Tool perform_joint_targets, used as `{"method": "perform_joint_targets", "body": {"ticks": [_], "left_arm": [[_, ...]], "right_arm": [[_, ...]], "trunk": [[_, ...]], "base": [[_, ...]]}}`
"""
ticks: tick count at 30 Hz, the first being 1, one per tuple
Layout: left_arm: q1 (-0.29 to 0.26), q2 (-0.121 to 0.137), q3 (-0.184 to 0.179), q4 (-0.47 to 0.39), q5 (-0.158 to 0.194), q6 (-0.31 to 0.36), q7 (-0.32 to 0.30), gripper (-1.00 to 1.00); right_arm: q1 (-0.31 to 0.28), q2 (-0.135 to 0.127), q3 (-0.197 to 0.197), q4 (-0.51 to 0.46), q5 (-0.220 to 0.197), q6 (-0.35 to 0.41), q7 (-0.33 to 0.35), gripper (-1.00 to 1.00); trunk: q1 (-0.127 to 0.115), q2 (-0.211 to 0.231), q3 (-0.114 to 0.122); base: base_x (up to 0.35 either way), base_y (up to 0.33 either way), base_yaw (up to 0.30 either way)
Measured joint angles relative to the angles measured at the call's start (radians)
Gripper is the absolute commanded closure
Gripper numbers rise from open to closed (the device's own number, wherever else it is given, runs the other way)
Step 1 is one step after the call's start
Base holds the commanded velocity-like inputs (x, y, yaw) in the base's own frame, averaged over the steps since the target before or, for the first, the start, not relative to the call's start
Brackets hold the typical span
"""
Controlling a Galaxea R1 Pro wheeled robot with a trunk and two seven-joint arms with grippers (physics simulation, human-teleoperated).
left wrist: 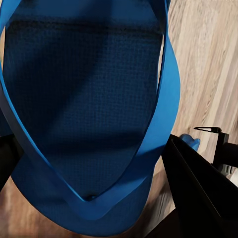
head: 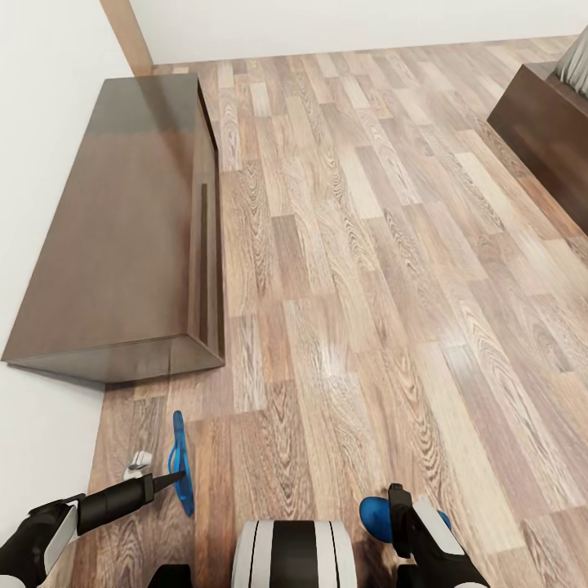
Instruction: In the bedroom, move the book from the bed onto either nightstand, and place the two sandals side by side next to the bed.
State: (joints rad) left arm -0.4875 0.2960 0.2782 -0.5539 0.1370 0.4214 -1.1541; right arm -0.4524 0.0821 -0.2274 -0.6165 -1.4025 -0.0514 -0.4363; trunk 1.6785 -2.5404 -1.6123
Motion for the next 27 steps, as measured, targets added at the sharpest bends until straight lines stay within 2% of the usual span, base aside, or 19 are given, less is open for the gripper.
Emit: {"method": "perform_joint_targets", "body": {"ticks": [10,11,27], "left_arm": [[0.000,0.000,0.001,0.000,0.000,0.000,0.000,1.00],[0.000,0.000,0.001,0.000,0.000,0.000,0.000,1.00],[0.000,0.000,0.001,0.000,0.000,0.000,0.000,1.00]], "right_arm": [[0.000,0.000,-0.001,0.000,0.000,-0.001,0.000,-1.00],[0.000,0.000,-0.001,0.000,0.000,-0.001,0.000,1.00],[0.000,0.000,-0.003,0.001,-0.001,-0.001,-0.002,1.00]], "trunk": [[0.000,0.000,0.000],[0.000,0.000,0.000],[0.000,0.000,0.000]], "base": [[0.000,0.000,0.000],[0.000,0.000,0.000],[0.000,0.000,0.000]]}}
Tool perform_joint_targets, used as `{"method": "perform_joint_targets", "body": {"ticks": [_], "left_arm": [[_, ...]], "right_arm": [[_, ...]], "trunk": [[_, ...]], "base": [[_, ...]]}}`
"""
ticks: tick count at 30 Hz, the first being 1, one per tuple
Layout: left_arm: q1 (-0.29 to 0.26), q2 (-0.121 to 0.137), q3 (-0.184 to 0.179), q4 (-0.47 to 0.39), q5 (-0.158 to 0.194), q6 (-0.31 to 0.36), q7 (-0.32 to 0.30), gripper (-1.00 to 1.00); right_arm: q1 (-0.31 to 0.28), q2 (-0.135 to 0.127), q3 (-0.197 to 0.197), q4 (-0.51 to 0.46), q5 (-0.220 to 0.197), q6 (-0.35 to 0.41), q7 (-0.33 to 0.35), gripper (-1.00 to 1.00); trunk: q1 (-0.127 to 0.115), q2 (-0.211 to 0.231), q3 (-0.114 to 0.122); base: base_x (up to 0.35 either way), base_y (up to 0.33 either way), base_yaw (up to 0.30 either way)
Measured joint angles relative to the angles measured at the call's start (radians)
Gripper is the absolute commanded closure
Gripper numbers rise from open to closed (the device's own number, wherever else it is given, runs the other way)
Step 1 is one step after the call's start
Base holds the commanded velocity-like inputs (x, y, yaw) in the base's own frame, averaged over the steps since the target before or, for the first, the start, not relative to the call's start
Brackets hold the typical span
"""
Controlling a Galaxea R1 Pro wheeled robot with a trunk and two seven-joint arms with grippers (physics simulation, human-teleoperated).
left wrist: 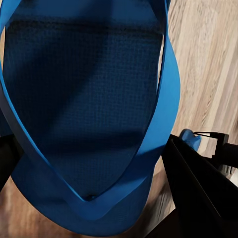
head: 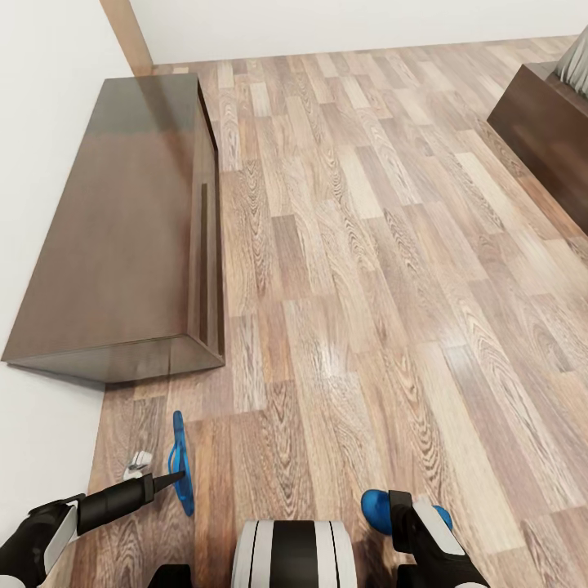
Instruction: In the bedroom, move the book from the bed onto either nightstand, and place the two sandals side by side next to the bed.
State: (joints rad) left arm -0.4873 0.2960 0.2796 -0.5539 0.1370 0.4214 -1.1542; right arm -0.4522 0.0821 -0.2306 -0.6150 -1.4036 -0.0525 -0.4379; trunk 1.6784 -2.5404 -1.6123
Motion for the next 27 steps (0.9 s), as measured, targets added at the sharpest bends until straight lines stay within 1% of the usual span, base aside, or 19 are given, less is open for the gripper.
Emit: {"method": "perform_joint_targets", "body": {"ticks": [4,9,27], "left_arm": [[0.000,0.000,-0.001,0.000,0.000,0.000,0.000,1.00],[0.000,0.000,-0.001,0.000,0.001,0.000,-0.001,1.00],[0.000,0.000,-0.001,0.000,0.001,0.000,-0.002,1.00]], "right_arm": [[0.000,0.000,0.000,0.000,0.000,0.000,0.000,1.00],[0.000,0.000,0.000,-0.001,0.005,0.002,0.000,1.00],[0.000,0.000,0.002,-0.001,0.003,0.001,0.003,1.00]], "trunk": [[0.000,0.000,0.000],[-0.002,0.001,0.019],[-0.010,0.005,0.089]], "base": [[0.000,0.000,0.000],[0.000,0.000,0.000],[0.000,0.000,0.000]]}}
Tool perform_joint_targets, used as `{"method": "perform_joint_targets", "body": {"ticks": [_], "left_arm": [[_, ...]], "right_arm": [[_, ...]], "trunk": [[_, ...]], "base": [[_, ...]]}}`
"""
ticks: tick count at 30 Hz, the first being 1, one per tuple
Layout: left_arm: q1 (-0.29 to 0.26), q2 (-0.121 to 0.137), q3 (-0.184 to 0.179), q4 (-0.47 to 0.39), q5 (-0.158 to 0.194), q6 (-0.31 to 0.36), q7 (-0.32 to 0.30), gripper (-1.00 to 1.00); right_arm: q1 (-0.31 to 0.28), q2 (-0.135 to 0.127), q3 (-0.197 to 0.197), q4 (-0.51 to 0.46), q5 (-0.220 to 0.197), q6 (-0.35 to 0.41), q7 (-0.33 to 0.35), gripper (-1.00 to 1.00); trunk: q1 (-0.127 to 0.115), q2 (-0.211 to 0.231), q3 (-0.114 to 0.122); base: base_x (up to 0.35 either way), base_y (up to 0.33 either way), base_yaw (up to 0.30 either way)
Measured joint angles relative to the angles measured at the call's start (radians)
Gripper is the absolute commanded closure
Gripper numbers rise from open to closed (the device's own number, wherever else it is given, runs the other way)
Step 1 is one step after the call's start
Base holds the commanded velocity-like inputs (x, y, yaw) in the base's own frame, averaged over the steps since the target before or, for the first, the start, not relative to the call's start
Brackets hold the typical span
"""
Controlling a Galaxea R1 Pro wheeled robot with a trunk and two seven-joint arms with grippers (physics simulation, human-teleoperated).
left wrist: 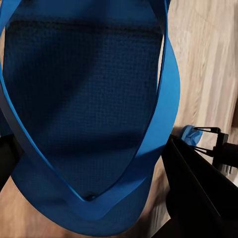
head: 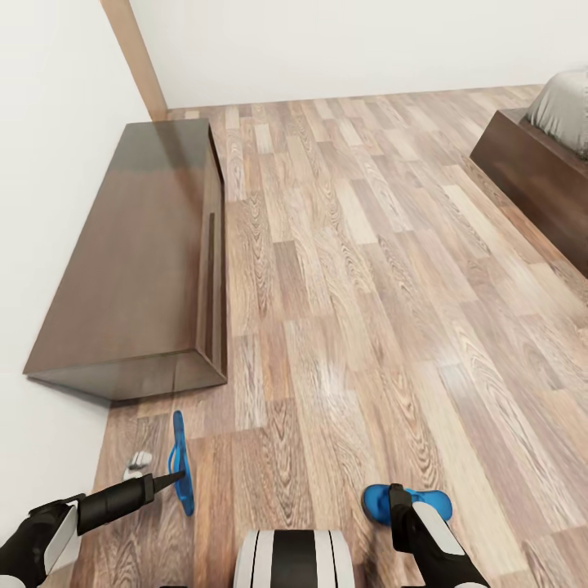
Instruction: In the bedroom, move the book from the bed onto either nightstand, and place the two sandals side by side next to the bed.
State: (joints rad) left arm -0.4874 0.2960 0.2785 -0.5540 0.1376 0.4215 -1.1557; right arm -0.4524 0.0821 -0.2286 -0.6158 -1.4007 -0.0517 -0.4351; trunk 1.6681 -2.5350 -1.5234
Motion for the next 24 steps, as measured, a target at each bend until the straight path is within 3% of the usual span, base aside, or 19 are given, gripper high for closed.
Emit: {"method": "perform_joint_targets", "body": {"ticks": [8,10,12,14,16,20,21,23,24], "left_arm": [[0.001,-0.001,-0.001,0.000,-0.002,-0.001,0.000,1.00],[0.001,-0.003,-0.002,0.001,-0.003,-0.001,0.000,1.00],[0.000,-0.006,-0.004,0.001,-0.004,-0.001,0.000,1.00],[0.001,-0.007,-0.004,0.001,-0.005,-0.001,0.000,1.00],[0.001,-0.007,-0.004,0.001,-0.006,-0.001,0.000,1.00],[0.001,-0.008,-0.005,0.002,-0.006,-0.002,0.000,1.00],[0.001,-0.008,-0.005,0.001,-0.006,-0.003,-0.001,1.00],[0.001,-0.010,-0.005,0.002,-0.006,-0.003,0.000,1.00],[0.001,-0.012,-0.005,0.002,-0.006,-0.003,0.000,1.00]], "right_arm": [[0.000,0.000,0.012,-0.007,0.005,0.009,0.002,1.00],[0.000,0.000,0.038,-0.011,0.007,0.028,0.004,1.00],[0.000,-0.004,0.100,-0.013,0.026,0.046,0.037,1.00],[0.000,-0.027,0.158,-0.014,0.077,0.054,0.093,1.00],[0.000,-0.066,0.190,-0.016,0.146,0.057,0.127,1.00],[0.000,-0.128,0.204,-0.035,0.247,0.060,0.145,1.00],[-0.001,-0.158,0.207,-0.049,0.296,0.060,0.148,1.00],[0.000,-0.191,0.210,-0.059,0.361,0.061,0.149,1.00],[0.000,-0.203,0.211,-0.061,0.427,0.061,0.149,1.00]], "trunk": [[-0.004,0.002,0.031],[-0.005,0.002,0.039],[-0.005,0.003,0.046],[-0.006,0.003,0.054],[-0.007,0.004,0.062],[-0.009,0.005,0.077],[-0.009,0.005,0.081],[-0.010,0.005,0.089],[-0.011,0.006,0.093]], "base": [[0.000,0.000,0.000],[0.000,0.000,0.000],[0.000,0.000,0.000],[0.000,0.000,0.000],[0.000,0.000,0.000],[0.000,0.000,0.000],[0.000,0.000,0.000],[0.000,0.000,0.000],[0.000,0.000,0.000]]}}
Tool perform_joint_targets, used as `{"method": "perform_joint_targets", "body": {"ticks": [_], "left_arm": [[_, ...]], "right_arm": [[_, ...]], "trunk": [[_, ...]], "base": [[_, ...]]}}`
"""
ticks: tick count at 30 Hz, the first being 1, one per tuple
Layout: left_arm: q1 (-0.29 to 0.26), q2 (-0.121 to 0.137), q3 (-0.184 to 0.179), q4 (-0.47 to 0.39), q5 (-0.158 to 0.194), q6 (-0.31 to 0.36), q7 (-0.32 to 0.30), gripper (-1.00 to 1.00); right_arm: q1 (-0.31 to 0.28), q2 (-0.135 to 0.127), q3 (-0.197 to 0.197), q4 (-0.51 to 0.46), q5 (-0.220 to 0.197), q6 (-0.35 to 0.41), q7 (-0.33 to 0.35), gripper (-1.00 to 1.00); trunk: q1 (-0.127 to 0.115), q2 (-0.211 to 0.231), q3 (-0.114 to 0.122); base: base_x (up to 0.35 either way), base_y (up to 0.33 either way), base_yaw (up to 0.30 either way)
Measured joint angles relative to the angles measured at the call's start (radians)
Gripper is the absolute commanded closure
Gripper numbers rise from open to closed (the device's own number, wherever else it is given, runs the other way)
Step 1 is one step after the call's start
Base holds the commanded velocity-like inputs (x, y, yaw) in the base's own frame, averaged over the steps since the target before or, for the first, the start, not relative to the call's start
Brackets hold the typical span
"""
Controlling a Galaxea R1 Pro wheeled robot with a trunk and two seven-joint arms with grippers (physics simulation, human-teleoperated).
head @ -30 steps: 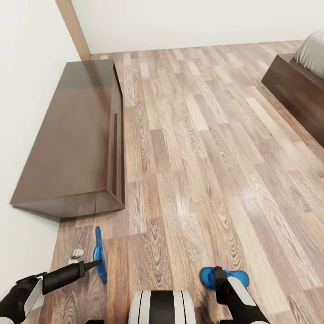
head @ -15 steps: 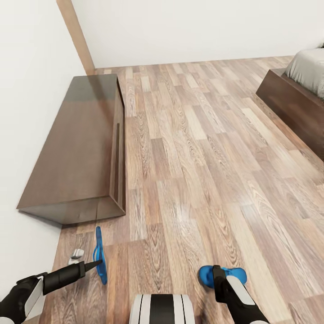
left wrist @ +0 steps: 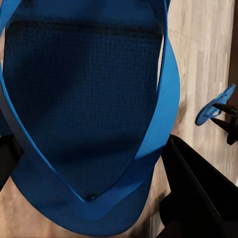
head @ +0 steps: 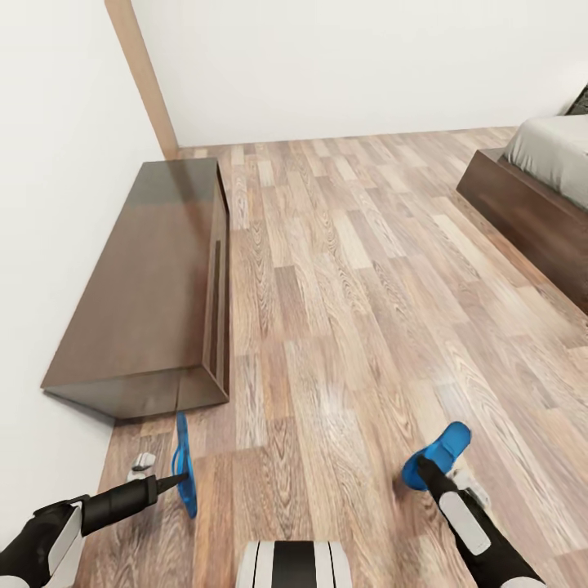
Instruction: In the bedroom, move the book from the bed onto either nightstand, and place the two sandals side by side next to the bed.
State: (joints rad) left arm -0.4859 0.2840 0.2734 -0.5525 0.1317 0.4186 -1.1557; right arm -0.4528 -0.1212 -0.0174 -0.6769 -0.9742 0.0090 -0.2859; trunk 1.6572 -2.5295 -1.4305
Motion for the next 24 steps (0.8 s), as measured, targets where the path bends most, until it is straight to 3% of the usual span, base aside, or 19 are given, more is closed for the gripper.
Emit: {"method": "perform_joint_targets", "body": {"ticks": [1,3,4,7,9,10,13,15,21,24], "left_arm": [[0.000,0.000,0.000,0.000,0.000,0.000,0.000,1.00],[0.001,-0.002,0.000,0.000,0.000,0.000,0.000,1.00],[0.001,-0.002,0.000,0.000,0.000,0.000,0.000,1.00],[0.003,-0.006,-0.001,0.000,-0.001,0.000,0.000,1.00],[0.004,-0.008,-0.001,0.000,-0.002,0.000,0.000,1.00],[0.005,-0.008,-0.001,0.000,-0.002,0.000,0.000,1.00],[0.006,-0.009,-0.001,0.000,-0.002,-0.001,0.000,1.00],[0.006,-0.011,-0.001,0.000,-0.002,0.000,0.000,1.00],[0.008,-0.017,-0.001,0.000,-0.002,0.000,0.000,1.00],[0.009,-0.017,-0.001,0.000,-0.003,0.000,0.000,1.00]], "right_arm": [[0.000,-0.003,0.000,0.000,0.026,0.000,0.000,1.00],[0.000,-0.009,0.000,0.005,0.156,0.000,0.000,1.00],[0.000,-0.010,0.000,0.006,0.194,0.000,0.000,1.00],[0.000,-0.014,-0.004,0.029,0.418,-0.010,-0.002,1.00],[0.000,-0.031,-0.012,0.061,0.505,-0.023,-0.004,1.00],[0.001,-0.054,-0.015,0.073,0.529,-0.036,-0.005,1.00],[0.002,-0.151,-0.017,0.101,0.558,-0.106,-0.005,1.00],[0.004,-0.194,-0.018,0.130,0.561,-0.149,-0.005,1.00],[0.010,-0.235,-0.019,0.195,0.563,-0.183,0.000,1.00],[0.011,-0.269,-0.021,0.210,0.554,-0.186,-0.001,1.00]], "trunk": [[0.000,0.000,0.004],[-0.001,0.001,0.012],[-0.002,0.001,0.015],[-0.003,0.002,0.027],[-0.004,0.002,0.035],[-0.004,0.002,0.039],[-0.006,0.003,0.050],[-0.007,0.003,0.058],[-0.009,0.005,0.081],[-0.011,0.006,0.093]], "base": [[0.000,0.000,0.000],[0.000,0.000,0.000],[0.000,0.000,0.000],[0.000,0.000,0.000],[0.000,0.000,0.000],[0.000,0.000,0.000],[0.000,0.000,0.000],[0.000,0.000,0.000],[0.000,0.000,0.000],[0.000,0.000,0.000]]}}
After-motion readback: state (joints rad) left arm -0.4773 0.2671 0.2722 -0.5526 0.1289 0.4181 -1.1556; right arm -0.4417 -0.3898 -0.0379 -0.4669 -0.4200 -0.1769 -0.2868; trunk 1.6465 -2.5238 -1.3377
